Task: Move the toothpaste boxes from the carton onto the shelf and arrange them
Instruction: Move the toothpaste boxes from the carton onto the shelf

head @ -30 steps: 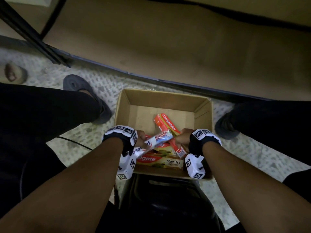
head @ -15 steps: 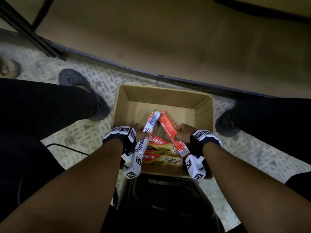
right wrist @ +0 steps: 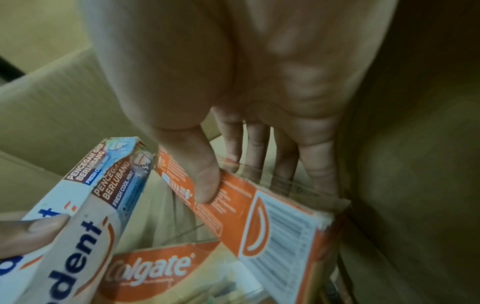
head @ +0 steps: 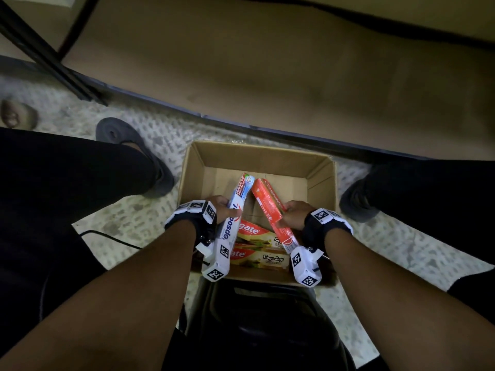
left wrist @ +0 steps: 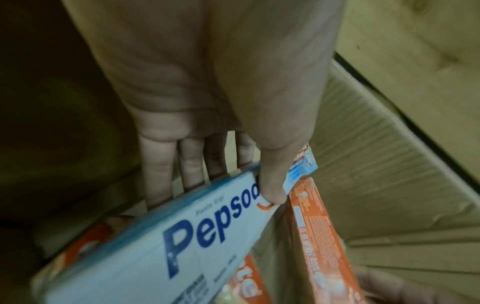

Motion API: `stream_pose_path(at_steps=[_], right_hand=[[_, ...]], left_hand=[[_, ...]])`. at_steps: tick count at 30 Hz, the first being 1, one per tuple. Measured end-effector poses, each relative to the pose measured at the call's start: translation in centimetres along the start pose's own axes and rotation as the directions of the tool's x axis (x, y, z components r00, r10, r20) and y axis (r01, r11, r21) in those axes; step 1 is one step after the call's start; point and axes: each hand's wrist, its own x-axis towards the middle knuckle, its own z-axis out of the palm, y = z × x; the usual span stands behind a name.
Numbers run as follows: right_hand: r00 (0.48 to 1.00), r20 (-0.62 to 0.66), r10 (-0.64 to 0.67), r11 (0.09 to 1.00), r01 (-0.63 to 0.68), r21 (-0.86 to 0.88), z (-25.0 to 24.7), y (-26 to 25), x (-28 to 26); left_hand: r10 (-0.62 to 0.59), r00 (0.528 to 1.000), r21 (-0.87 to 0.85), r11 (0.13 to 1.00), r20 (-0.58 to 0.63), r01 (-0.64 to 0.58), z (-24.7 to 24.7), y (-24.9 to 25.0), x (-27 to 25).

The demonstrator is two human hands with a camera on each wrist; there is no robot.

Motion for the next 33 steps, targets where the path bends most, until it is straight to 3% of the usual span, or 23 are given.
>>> stream_pose_path(at_steps=[8, 17, 22, 33], right_hand=[[0.99, -0.13, -0.053, 0.966, 0.084, 0.245, -1.1, -0.7, -3.3], [0.953, -0.229, -0.2, 0.911, 0.267, 0.315, -4.2, -3.0, -9.0], [0.92, -0.294, -0.26, 0.877, 0.352, 0.327, -6.1, -4.7, -13.6], [0.782, -0.467, -0.412, 0.762, 0.577, 0.295, -12.1, -8.3, -26.5]], left_hand=[[0.06, 0.987, -0.244, 0.965, -0.15, -0.096, -0.5, 2.5, -2.7], [0.152, 0.955, -0.363, 0.9, -0.254, -0.24, -2.3, 5.5, -8.9], [0.268, 0.898, -0.308, 0.872, -0.349, -0.38, -2.7, 8.0, -12.8], [0.527, 0.709, -0.126, 0.755, -0.469, -0.644, -6.0, 15.8, -24.1]])
